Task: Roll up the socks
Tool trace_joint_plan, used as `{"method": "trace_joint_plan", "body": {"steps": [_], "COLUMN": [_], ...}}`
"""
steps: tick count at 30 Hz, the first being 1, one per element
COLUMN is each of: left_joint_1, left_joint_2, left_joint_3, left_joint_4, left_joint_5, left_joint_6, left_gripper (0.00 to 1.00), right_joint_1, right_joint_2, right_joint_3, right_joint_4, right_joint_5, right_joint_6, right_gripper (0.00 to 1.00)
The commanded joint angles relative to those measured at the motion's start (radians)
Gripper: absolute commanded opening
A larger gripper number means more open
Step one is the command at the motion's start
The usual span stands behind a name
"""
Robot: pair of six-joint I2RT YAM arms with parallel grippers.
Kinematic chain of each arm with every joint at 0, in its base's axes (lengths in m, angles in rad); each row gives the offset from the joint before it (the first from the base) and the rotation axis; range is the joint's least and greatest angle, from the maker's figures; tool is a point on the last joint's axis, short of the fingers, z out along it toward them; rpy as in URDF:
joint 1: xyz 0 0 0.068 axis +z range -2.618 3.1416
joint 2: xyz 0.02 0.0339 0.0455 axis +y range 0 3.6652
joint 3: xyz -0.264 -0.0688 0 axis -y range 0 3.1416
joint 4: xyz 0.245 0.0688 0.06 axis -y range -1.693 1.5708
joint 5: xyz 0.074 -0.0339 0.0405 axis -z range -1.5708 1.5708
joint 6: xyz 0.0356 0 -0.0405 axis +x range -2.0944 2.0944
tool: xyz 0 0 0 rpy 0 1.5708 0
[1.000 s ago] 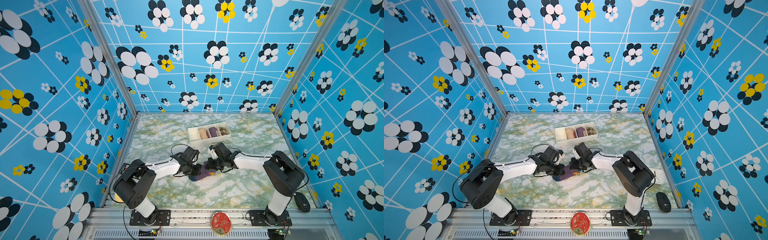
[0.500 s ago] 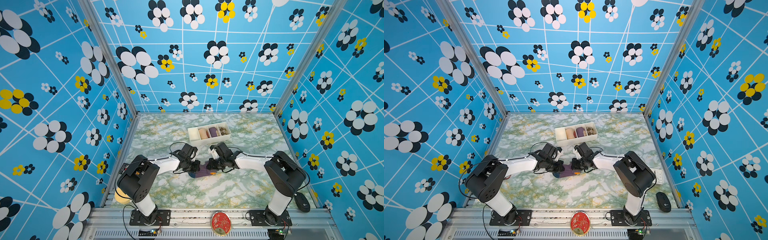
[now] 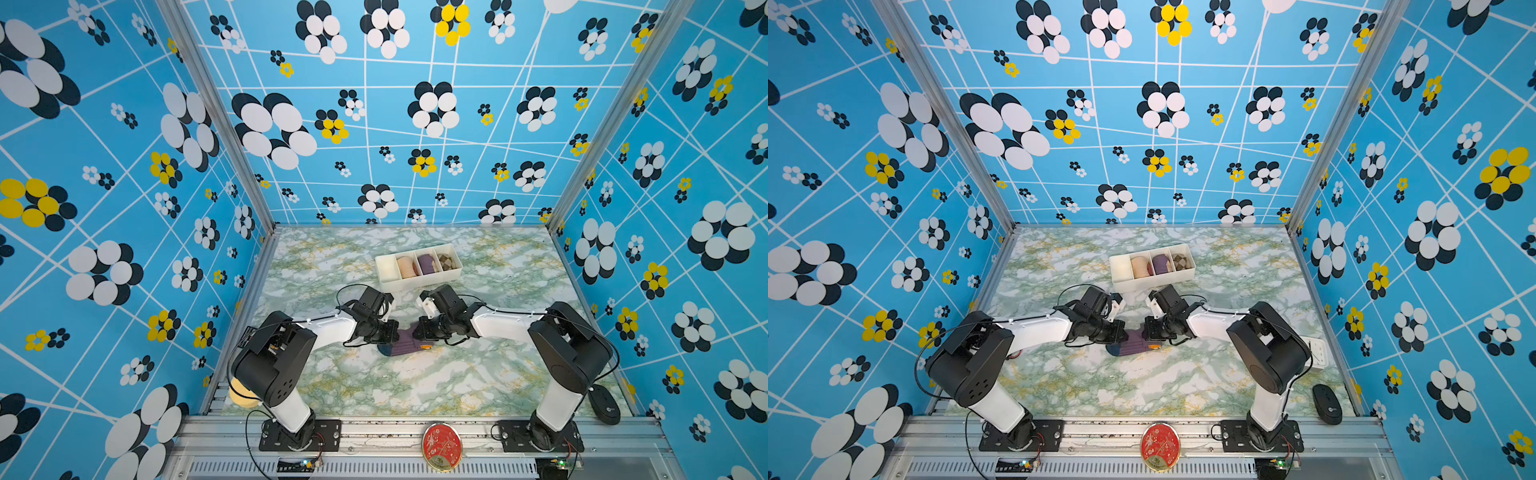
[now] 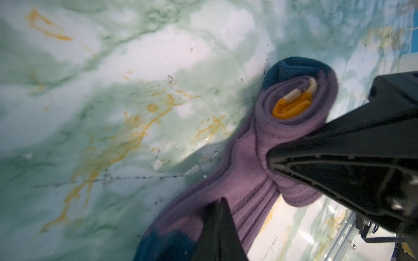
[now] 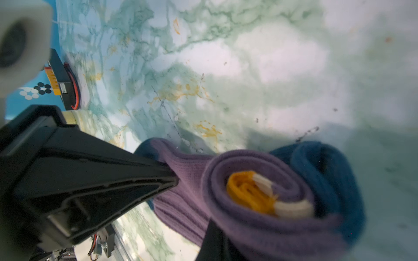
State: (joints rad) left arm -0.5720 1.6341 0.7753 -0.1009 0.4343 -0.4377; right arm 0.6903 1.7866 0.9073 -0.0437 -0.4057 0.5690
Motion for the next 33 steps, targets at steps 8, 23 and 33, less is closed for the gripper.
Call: {"method": "trace_joint_plan", "body": {"steps": [8,23,33], "left_joint_1": [-0.064,-0.071,-0.071], "left_joint_2": [-0.056,-0.044,-0.042], "left_joint_3": [0.125,0.116,0.116], "left_joint_4": [-0.026,-0.01,-0.013], "left_joint_5": [0.03,0.026,0.025], "left_joint_6": [-0.016,-0.026,-0.023], "left_gripper": [0.0,0.0,0.0], "right_joint_1": [-0.008,-0.008,-0.008], "right_joint_2": [0.019,-0.092,-0.104], "right_joint_3": [-0.095,-0.1,-0.089], "right_joint_4": [-0.025,-0.02,0.028], "right_joint_5": [-0.077,-0.074,-0.125], "right_joint_6": [0.081,0.049,0.045], "right_gripper": [0.02,0.05,0.14]}}
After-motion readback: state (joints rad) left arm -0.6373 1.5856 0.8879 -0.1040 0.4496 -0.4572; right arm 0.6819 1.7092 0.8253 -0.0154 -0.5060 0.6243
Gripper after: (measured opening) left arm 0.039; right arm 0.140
